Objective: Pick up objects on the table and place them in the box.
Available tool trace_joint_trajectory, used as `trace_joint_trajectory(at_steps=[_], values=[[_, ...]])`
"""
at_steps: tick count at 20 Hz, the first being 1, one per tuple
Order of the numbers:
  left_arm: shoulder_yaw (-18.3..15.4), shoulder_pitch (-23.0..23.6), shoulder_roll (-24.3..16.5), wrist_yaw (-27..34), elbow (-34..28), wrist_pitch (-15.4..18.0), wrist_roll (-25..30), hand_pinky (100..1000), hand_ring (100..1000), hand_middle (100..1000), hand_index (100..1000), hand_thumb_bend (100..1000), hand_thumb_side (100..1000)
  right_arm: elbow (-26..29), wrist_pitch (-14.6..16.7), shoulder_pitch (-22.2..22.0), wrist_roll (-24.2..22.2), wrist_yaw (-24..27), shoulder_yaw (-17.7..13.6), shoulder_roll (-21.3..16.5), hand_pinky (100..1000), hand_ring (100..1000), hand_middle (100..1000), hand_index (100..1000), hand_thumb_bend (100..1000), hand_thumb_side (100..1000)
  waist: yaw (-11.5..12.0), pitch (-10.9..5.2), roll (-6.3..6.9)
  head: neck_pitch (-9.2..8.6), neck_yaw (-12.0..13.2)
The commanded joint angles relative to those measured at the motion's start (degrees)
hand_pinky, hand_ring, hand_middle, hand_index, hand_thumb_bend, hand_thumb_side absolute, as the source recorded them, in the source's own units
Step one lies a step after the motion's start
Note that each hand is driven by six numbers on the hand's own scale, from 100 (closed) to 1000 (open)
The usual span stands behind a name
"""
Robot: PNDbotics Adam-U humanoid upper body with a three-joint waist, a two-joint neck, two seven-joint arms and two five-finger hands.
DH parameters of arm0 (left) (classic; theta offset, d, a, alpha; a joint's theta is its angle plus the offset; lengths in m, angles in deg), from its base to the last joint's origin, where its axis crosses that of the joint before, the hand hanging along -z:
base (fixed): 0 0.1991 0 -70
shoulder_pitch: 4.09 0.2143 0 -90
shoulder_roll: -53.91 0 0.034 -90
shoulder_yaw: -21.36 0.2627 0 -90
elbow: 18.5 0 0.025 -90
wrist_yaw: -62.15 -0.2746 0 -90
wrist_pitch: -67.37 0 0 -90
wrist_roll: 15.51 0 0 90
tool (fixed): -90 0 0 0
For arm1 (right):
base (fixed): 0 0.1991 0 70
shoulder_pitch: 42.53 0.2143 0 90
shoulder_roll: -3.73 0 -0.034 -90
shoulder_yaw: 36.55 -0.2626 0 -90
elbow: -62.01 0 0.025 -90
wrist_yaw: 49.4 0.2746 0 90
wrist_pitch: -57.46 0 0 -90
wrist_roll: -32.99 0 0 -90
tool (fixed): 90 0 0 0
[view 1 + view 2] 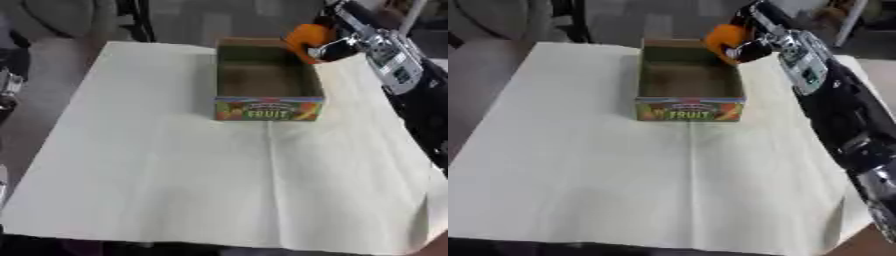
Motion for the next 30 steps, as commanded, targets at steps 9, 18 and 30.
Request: trace_joint_trajectory(at_steps=[9,18,30], values=[[0.68,-2.25,0.08,0.25,-1.69,-0.12,0.98,611,608,583,725,658,372,-7.28,-3.18,3.51,9.97,-7.17,-1.91,2.41,537,641,592,710,415,118,2.48,0.53,-0.15,-1.37,-1.89],[0.57,-1.71,0.12,0.21,-1.48,-0.13,0.87,611,608,583,725,659,373,-7.43,-1.25,2.7,4.68,-9.49,-1.2,3.61,665,752,712,798,439,290,1.21,0.32,-0.01,-1.08,-1.46],[0.2,-0.2,-0.17,-0.04,-0.94,-0.03,0.48,611,608,583,724,660,371,3.85,0.51,0.13,1.48,-3.47,0.37,-0.57,658,747,702,801,434,257,-2.35,-0.83,-0.09,0.17,0.16]])
